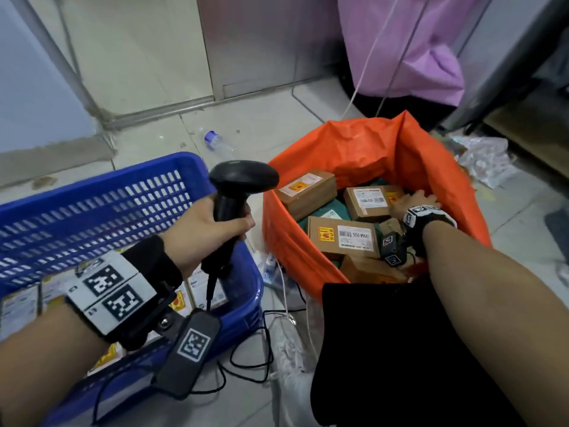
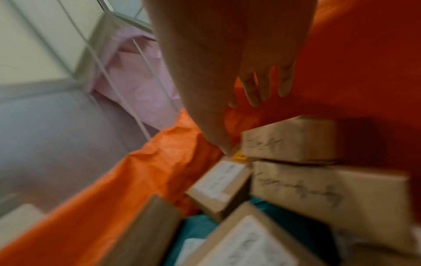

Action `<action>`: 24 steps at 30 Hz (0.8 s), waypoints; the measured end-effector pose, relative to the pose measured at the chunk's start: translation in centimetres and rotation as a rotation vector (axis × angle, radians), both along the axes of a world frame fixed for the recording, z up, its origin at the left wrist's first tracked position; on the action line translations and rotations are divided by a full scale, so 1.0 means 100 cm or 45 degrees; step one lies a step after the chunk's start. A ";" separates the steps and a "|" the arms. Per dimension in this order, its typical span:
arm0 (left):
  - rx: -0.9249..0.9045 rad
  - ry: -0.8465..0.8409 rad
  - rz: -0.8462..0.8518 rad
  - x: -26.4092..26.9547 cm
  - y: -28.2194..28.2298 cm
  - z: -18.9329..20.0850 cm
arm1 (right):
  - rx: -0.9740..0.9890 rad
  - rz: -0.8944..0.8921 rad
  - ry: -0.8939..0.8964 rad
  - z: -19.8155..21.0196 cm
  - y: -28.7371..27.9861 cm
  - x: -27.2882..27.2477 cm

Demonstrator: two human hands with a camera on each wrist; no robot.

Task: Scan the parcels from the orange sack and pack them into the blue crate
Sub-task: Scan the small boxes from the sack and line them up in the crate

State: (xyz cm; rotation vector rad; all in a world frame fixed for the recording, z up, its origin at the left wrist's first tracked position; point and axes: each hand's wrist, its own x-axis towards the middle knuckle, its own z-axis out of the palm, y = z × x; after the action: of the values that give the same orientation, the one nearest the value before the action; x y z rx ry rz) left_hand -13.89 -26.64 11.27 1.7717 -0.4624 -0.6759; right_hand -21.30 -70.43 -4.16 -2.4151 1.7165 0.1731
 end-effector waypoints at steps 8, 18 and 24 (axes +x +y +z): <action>0.107 0.052 -0.090 0.008 -0.022 -0.029 | 0.189 0.075 0.309 -0.043 -0.036 -0.017; 0.050 0.101 -0.104 0.016 -0.023 -0.039 | -0.084 0.125 0.317 -0.050 -0.014 -0.014; 0.012 0.099 -0.058 0.021 -0.003 -0.030 | -0.133 0.159 0.201 -0.005 0.013 0.018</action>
State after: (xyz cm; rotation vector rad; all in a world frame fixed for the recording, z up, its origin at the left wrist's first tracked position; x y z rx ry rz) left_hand -11.84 -26.98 8.24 1.7414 -0.4482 -0.7768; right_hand -19.53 -69.18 -4.65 -2.6521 1.6760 0.3058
